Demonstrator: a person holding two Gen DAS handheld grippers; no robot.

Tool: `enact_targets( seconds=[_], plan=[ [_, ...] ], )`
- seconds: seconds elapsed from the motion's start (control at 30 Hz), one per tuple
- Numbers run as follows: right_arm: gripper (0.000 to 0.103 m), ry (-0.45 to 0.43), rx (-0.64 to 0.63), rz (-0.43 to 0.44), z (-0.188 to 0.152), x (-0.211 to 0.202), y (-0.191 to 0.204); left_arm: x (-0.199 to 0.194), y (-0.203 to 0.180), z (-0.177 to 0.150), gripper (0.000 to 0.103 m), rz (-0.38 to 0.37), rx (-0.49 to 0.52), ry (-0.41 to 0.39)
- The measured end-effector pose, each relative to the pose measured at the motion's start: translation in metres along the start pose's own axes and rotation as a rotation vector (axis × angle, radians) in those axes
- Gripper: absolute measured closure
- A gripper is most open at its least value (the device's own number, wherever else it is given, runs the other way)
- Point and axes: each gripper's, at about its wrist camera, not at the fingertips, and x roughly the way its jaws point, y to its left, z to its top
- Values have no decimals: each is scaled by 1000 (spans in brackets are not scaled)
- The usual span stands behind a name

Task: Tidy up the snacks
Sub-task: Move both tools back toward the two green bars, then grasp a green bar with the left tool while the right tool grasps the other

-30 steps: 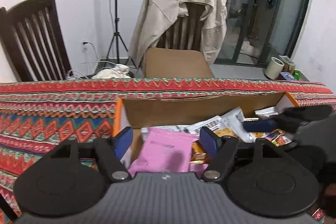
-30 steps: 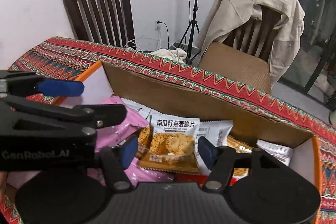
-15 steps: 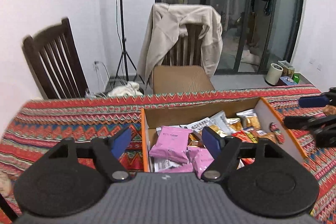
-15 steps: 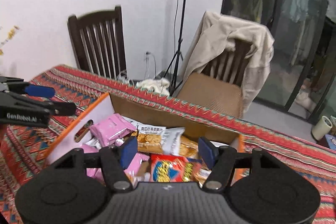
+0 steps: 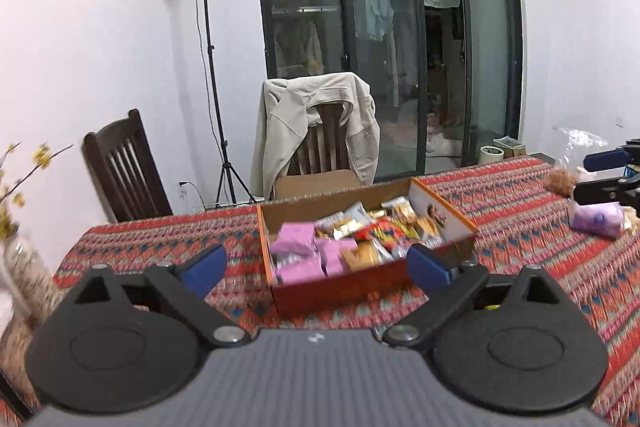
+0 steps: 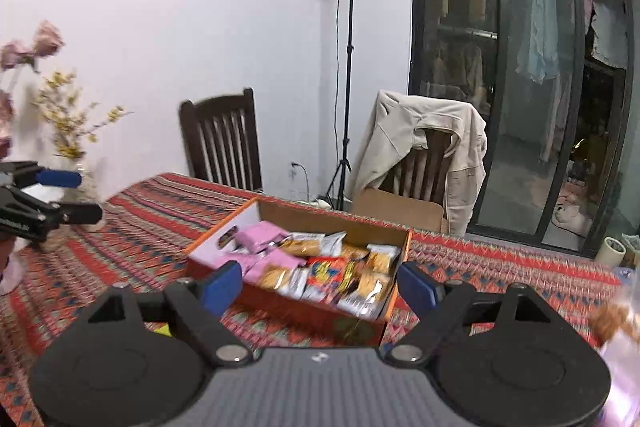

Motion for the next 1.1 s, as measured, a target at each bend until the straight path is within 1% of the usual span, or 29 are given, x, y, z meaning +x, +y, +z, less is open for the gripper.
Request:
enact_targets(
  seconds=[0.1, 0.13, 0.2, 0.27, 0.37, 0.4, 0.53, 0.67, 0.77, 0.83, 0.93, 1.1],
  plan=[
    [17, -32, -6, -21, -39, -34, 12, -27, -18, -37, 2, 18, -25, -27],
    [15, -40, -15, -37, -52, -43, 16, -36, -23, -52, 1, 12, -57, -32],
    [11, -58, -25, -69, -80, -62, 26, -49, -27, -78, 1, -6, -122, -14],
    [8, -70, -2, -86, -105, -78, 31, -59, -29, -102, 1, 0, -173, -1],
    [7, -51, 37, -98, -146, -93, 42, -69, -32, -134, 1, 29, -239, 54],
    [7, -37, 49, -104, -159, -96, 46, -70, -33, -143, 1, 33, -246, 75],
    [6, 6, 105, -129, -210, -103, 67, -77, -33, -175, 1, 95, -257, 147],
    [6, 57, 195, -94, -248, -94, 86, -76, -37, -194, 1, 104, -247, 199],
    [6, 92, 194, -88, -264, -89, 99, -77, -40, -201, 1, 110, -225, 201],
    [6, 104, 192, -92, -266, -85, 103, -75, -42, -202, 1, 112, -209, 200],
    [6, 97, 198, -89, -265, -83, 102, -71, -48, -203, 1, 109, -191, 201],
    [6, 92, 204, -99, -258, -75, 99, -58, -45, -202, 1, 93, -195, 212]
  ],
)
